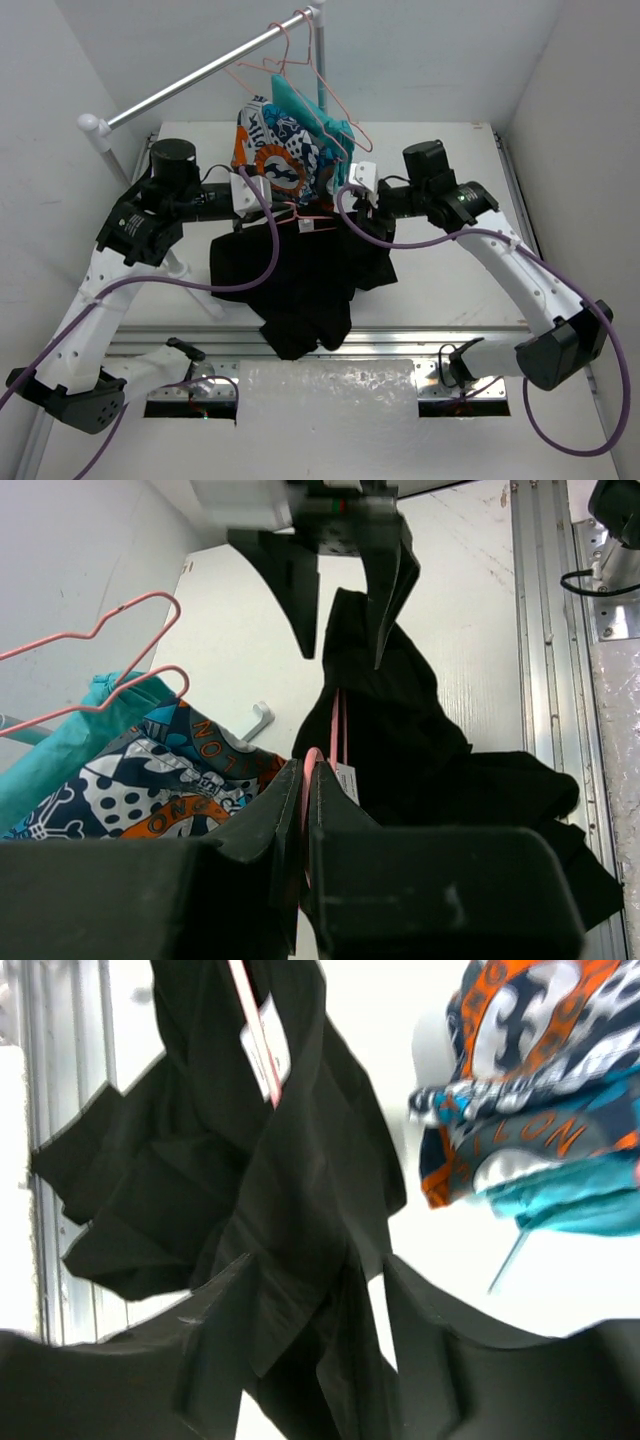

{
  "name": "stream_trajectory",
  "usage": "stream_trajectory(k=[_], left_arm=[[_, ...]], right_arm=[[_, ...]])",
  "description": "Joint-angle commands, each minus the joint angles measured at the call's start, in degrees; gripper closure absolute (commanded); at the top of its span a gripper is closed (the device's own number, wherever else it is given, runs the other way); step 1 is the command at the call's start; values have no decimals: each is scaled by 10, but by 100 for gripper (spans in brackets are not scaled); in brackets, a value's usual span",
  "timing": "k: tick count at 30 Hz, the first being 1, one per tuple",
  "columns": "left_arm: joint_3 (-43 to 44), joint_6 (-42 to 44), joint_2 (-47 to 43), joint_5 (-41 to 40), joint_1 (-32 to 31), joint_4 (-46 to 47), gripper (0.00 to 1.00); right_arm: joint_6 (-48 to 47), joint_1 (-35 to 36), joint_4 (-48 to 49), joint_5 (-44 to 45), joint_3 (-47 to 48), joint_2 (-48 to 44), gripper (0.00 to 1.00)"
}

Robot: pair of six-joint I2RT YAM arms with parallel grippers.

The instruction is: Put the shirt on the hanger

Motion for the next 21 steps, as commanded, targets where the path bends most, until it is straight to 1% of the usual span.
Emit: stream_trajectory(k=[1, 5, 8, 9, 11, 12, 14, 15, 17, 19, 21], left_arm=[[7, 11, -15, 19, -4, 28, 100], [7, 12, -14, 30, -4, 25, 100], [8, 11, -14, 42, -4, 26, 100], [8, 10, -12, 43, -4, 27, 100], [9, 8, -13, 46, -4, 30, 100], [9, 6, -12, 46, -4, 30, 100], [10, 6, -13, 44, -4, 29, 100], [9, 5, -13, 44, -4, 28, 100], [9, 7, -15, 41, -4, 27, 100], [8, 11, -15, 39, -4, 25, 100], [6, 12, -15, 38, -4, 25, 100]], right_arm=[[-8, 3, 12, 35, -15, 1, 51], [7, 4, 35, 28, -8, 16, 58], [27, 15, 45, 35, 10, 45, 61], [32, 32, 53, 43, 12, 50, 68], [28, 53, 61, 68, 21, 68, 72], [23, 74, 64, 72, 22, 74, 74], [22, 94, 71, 67, 24, 83, 78], [28, 97, 85, 65, 22, 83, 81], [32, 100, 98, 55, 14, 78, 84], [35, 100, 116, 51, -2, 71, 90], [35, 101, 122, 48, -9, 62, 92]])
